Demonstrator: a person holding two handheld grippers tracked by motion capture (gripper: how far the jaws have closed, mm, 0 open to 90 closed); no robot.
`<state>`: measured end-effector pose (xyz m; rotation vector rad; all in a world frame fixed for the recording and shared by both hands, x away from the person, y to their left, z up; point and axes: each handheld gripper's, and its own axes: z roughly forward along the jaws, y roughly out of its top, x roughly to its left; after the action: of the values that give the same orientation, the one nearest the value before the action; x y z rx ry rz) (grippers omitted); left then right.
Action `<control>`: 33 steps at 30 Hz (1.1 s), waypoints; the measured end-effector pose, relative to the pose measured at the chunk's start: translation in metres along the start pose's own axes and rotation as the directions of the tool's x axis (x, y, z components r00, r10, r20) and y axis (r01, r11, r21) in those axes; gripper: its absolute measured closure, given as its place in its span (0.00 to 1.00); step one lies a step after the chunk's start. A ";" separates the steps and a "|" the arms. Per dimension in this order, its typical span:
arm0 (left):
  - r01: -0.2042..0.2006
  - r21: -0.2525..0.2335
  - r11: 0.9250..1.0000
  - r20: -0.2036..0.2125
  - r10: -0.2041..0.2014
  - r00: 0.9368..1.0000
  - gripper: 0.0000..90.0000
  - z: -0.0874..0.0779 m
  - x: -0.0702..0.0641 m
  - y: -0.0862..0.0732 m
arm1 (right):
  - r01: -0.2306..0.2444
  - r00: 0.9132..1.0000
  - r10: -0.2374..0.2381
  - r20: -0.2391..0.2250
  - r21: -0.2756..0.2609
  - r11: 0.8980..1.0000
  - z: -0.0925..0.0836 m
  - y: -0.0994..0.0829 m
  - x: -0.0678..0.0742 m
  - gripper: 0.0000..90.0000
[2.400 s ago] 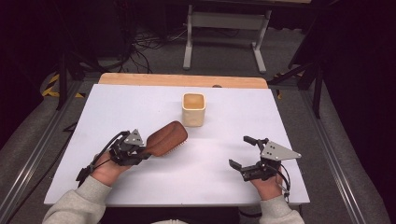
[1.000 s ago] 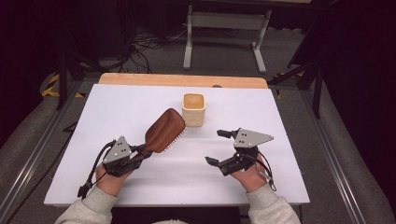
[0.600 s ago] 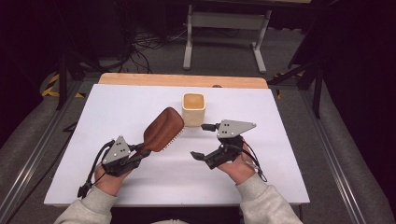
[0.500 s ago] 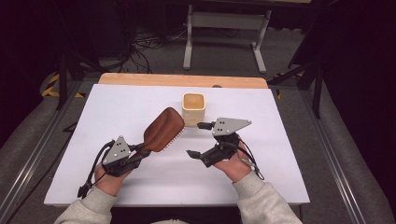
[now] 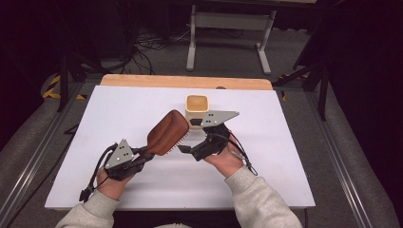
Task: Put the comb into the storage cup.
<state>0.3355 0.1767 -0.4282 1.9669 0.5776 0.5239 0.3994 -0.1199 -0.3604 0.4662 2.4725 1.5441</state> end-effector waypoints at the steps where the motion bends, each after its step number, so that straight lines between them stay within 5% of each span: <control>1: -0.002 0.000 1.000 -0.002 0.002 1.000 0.80 0.000 0.000 0.000 | 0.000 1.000 0.000 0.000 0.000 1.000 0.000 0.000 0.000 0.03; 21: -0.007 0.004 1.000 0.004 0.007 1.000 0.80 0.002 -0.002 0.000 | -0.073 0.994 0.077 -0.082 0.040 0.996 0.038 0.007 -0.003 0.07; 28: -0.011 0.020 1.000 0.003 0.011 1.000 0.80 0.003 -0.002 -0.001 | -0.091 0.992 0.094 -0.089 0.039 0.995 0.036 0.011 -0.003 0.20; 33: -0.027 0.039 0.999 -0.005 0.027 1.000 0.81 0.006 -0.005 -0.001 | -0.102 0.986 0.107 -0.126 0.040 0.994 0.031 0.015 -0.003 0.41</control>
<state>0.3349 0.1705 -0.4321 2.0130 0.5691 0.5394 0.4146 -0.0888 -0.3606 0.5261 2.6118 1.6223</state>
